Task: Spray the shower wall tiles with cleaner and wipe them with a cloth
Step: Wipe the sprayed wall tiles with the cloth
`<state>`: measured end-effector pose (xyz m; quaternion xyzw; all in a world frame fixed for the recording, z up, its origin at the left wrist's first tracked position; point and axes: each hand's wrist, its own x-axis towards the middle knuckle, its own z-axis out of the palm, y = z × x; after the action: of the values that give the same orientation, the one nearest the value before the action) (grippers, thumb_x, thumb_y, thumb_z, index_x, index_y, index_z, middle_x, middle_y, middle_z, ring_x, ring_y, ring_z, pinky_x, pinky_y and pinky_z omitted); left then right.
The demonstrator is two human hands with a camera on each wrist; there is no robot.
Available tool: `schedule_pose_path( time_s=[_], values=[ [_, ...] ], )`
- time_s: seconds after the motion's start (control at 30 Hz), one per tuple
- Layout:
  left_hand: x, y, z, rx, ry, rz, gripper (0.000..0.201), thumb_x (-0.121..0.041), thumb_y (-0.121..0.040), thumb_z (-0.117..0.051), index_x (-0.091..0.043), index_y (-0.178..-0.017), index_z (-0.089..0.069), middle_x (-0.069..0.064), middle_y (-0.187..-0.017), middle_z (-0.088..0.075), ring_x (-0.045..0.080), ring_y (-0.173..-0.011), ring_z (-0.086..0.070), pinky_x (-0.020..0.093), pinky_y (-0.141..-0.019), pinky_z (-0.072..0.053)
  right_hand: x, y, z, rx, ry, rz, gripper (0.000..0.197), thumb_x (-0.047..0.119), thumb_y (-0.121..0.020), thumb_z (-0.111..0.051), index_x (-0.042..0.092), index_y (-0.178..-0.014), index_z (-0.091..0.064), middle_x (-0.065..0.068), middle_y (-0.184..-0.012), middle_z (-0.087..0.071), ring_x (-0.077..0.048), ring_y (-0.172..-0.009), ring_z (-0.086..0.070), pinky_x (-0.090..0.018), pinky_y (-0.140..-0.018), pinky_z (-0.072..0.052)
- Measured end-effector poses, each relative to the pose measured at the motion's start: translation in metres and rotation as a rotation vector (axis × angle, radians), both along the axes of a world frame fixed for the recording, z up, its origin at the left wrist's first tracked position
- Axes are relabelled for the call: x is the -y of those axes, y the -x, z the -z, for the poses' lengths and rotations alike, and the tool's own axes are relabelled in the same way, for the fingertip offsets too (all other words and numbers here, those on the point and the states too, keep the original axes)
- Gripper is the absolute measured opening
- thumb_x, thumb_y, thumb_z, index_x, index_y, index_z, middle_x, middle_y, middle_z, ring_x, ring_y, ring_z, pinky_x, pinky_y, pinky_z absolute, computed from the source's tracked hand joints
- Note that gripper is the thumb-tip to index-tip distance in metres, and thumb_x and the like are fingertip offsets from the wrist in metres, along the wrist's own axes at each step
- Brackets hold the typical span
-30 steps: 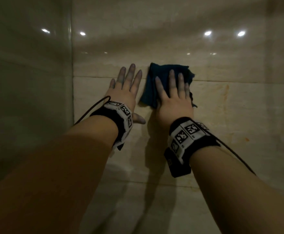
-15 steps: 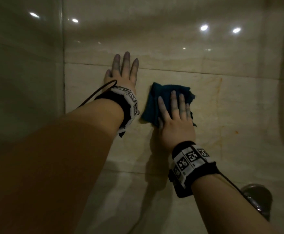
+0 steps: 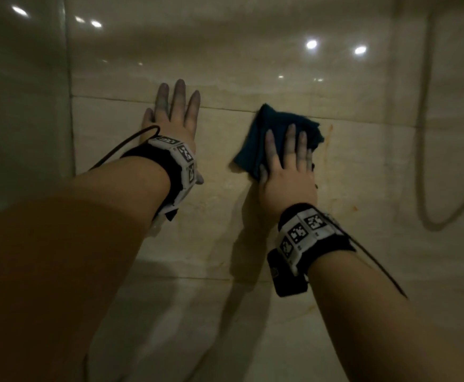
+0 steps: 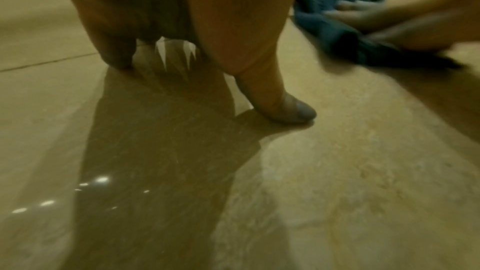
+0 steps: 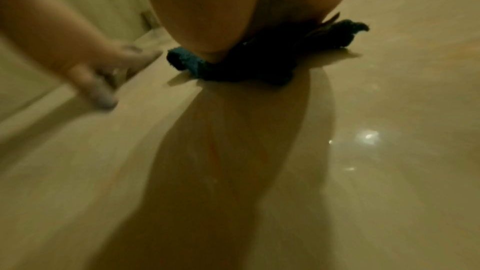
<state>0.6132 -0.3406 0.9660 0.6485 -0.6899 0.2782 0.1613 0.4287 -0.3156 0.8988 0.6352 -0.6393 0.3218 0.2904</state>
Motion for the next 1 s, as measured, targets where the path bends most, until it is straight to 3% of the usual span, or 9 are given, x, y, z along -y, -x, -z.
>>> schedule_pose_path(
  time_s=[0.13,0.27,0.4,0.67,0.9,1.0],
  values=[
    [-0.003,0.002,-0.001,0.0,-0.009,-0.005,0.155,-0.067,-0.048,-0.078,-0.012,-0.142,0.034,0.014,-0.151,0.036,0.037,-0.143,0.023,0.05,-0.117,-0.005,-0.009,0.01,0.038,0.024,-0.138,0.011,0.059,0.038,-0.101,-0.016,0.03,-0.135,0.031,-0.002,-0.149,0.035,-0.024,-0.142,0.025,-0.035,-0.114,0.015],
    [-0.013,0.008,0.001,0.019,0.002,-0.007,0.149,-0.079,-0.054,-0.064,-0.007,-0.143,0.031,0.017,-0.152,0.032,0.037,-0.143,0.021,0.052,-0.117,0.001,-0.015,0.017,0.042,0.009,-0.227,0.002,0.06,0.039,-0.101,-0.016,0.033,-0.134,0.033,0.002,-0.139,0.045,-0.022,-0.14,0.03,-0.035,-0.113,0.017],
    [-0.02,0.025,0.0,0.057,0.024,0.093,0.137,-0.077,-0.061,-0.061,-0.019,-0.143,0.032,0.014,-0.151,0.036,0.034,-0.143,0.024,0.052,-0.117,0.006,-0.019,0.022,0.026,0.0,-0.256,0.013,0.059,0.037,-0.101,-0.018,0.032,-0.144,0.023,-0.003,-0.151,0.034,-0.023,-0.141,0.027,-0.037,-0.116,0.013],
    [-0.018,0.073,-0.023,0.139,0.134,0.164,0.099,-0.064,-0.085,-0.044,-0.025,-0.146,0.024,0.006,-0.154,0.032,0.029,-0.145,0.021,0.046,-0.118,0.004,-0.017,0.062,-0.035,-0.1,-0.11,0.0,0.058,0.038,-0.101,-0.019,0.031,-0.147,0.015,-0.004,-0.155,0.025,-0.022,-0.144,0.02,-0.035,-0.117,0.011],
    [-0.01,0.093,-0.022,0.112,0.131,0.189,0.093,-0.062,-0.089,-0.037,-0.022,-0.146,0.025,0.004,-0.154,0.032,0.027,-0.145,0.021,0.042,-0.119,0.004,-0.008,0.073,-0.002,-0.073,-0.012,-0.024,0.058,0.037,-0.101,-0.021,0.029,-0.147,0.013,-0.006,-0.156,0.021,-0.025,-0.145,0.017,-0.036,-0.115,0.013],
    [-0.011,0.092,-0.021,0.108,0.136,0.195,0.092,-0.061,-0.09,-0.036,-0.022,-0.147,0.024,0.004,-0.154,0.031,0.027,-0.145,0.02,0.041,-0.119,0.003,-0.009,0.083,0.022,-0.082,0.043,-0.038,0.057,0.039,-0.099,-0.021,0.029,-0.148,0.004,-0.008,-0.158,0.007,-0.026,-0.146,0.007,-0.037,-0.115,0.006]
  ],
)
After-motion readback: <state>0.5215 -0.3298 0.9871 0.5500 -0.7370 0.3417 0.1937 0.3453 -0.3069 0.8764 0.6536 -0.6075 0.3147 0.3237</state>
